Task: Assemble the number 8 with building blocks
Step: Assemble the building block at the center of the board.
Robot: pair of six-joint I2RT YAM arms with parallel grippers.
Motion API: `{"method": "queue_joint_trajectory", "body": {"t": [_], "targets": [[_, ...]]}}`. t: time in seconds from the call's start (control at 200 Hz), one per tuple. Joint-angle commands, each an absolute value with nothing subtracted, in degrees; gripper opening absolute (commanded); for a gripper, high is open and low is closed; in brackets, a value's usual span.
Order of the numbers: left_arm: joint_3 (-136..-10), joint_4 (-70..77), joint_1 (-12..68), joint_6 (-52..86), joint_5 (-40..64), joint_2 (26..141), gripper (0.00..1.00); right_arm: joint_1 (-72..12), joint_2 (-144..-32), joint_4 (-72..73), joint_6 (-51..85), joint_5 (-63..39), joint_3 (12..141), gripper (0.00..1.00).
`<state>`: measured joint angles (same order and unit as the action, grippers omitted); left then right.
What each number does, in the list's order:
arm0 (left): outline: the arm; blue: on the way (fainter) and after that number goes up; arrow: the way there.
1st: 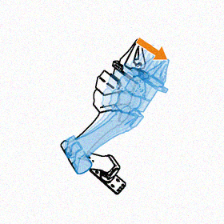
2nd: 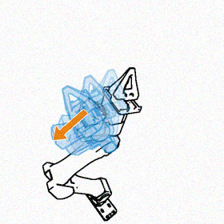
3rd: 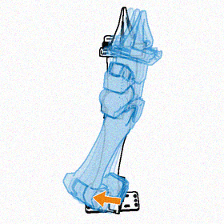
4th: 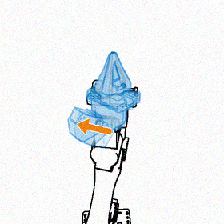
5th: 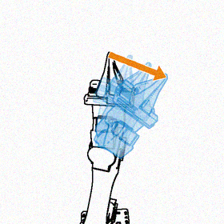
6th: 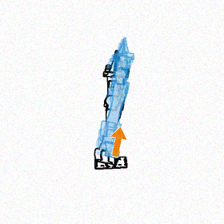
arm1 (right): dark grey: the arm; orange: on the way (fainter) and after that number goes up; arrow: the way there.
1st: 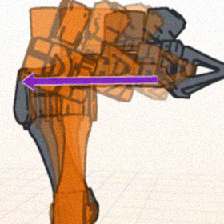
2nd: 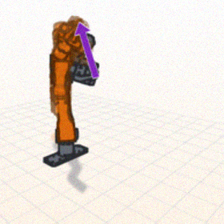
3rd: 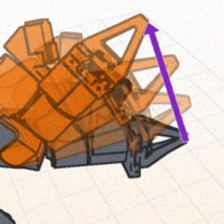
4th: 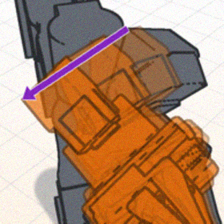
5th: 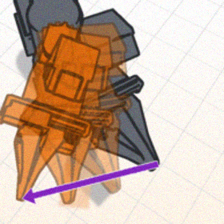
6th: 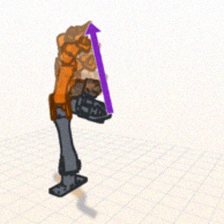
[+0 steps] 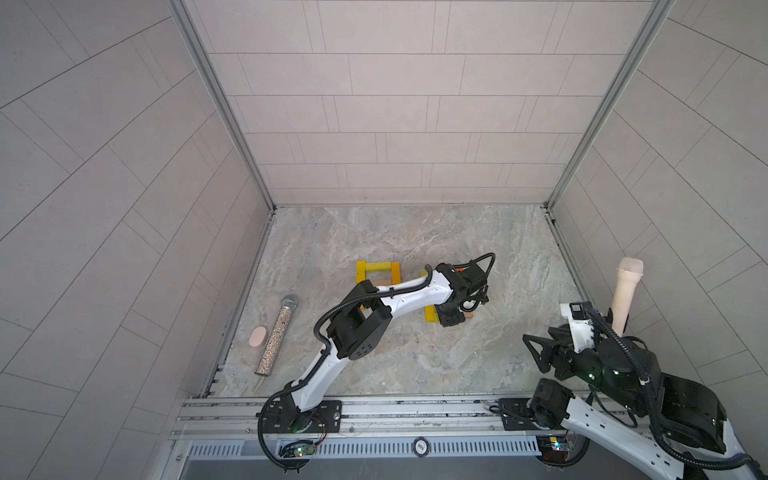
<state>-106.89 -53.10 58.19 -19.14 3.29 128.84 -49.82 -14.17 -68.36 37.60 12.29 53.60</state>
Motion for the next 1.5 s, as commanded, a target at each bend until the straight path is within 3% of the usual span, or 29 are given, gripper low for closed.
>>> {"method": "queue_joint_trajectory", "body": {"t": [0.0,1.496], "targets": [[-109.4,-56.1,58.1,-21.5,3.8,130.3,0.29,-50.0,-13.4,-69.9,38.4,13.7,55.0,0.83],[-110.7,-53.6,57.5,-25.0,4.4,133.4,0.32,-50.0,-13.1,-70.2,39.1,14.0,54.5,0.82]]}}
